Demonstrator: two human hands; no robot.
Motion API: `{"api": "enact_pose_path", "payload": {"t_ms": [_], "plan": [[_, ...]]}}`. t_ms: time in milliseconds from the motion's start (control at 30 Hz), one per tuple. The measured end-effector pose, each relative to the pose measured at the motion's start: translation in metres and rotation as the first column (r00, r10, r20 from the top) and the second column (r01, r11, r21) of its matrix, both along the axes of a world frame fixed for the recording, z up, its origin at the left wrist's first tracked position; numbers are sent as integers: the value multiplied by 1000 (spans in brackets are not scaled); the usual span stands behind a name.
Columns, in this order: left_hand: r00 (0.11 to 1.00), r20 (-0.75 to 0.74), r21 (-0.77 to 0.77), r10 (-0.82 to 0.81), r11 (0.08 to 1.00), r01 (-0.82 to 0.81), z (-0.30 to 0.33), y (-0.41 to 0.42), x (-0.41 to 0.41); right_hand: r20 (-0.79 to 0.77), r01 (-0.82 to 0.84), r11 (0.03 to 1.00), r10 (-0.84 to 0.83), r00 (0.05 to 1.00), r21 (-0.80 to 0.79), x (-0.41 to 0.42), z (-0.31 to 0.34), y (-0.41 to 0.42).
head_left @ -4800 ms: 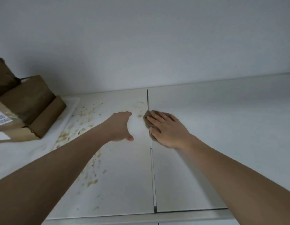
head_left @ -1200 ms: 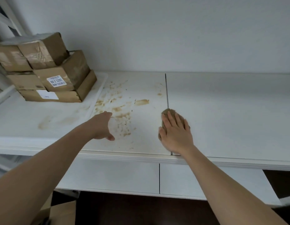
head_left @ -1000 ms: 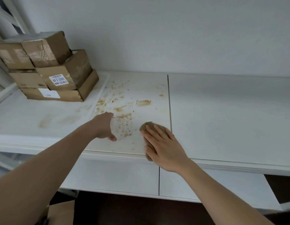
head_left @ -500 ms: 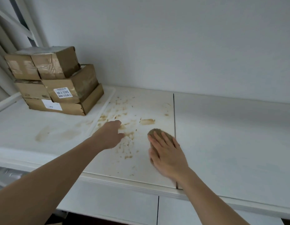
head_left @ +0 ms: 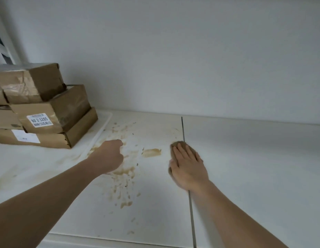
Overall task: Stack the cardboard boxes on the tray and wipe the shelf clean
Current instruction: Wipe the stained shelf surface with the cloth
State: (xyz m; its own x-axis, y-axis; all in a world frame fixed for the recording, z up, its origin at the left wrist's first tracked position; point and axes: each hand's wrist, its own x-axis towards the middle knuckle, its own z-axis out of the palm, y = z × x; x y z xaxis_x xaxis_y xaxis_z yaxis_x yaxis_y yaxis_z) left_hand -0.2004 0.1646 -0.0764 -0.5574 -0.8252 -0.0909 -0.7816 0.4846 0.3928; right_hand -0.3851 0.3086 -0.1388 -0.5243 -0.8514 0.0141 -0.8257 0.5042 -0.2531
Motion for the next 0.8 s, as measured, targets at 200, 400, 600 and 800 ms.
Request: {"api": "enact_pose_path", "payload": {"t_ms": [200,400,600,800], "plan": [[998,-65,6,-7,1000,8,-6,-3,-30,-48,-292,955,294,955,43,19,-4,17],[992,-112,3,-64,998,65,-5,-3,-34,-82,149,986,-143,986,71,-59,-3,24],[988,-140,-33,-71,997,67,-14,7,-38,-30,-12,1000,13,999,11,-19,0,-41],[985,-89,-44,-148,989,145,-7,6,-49,-7,-241,969,241,970,46,-17,1,-7]]}}
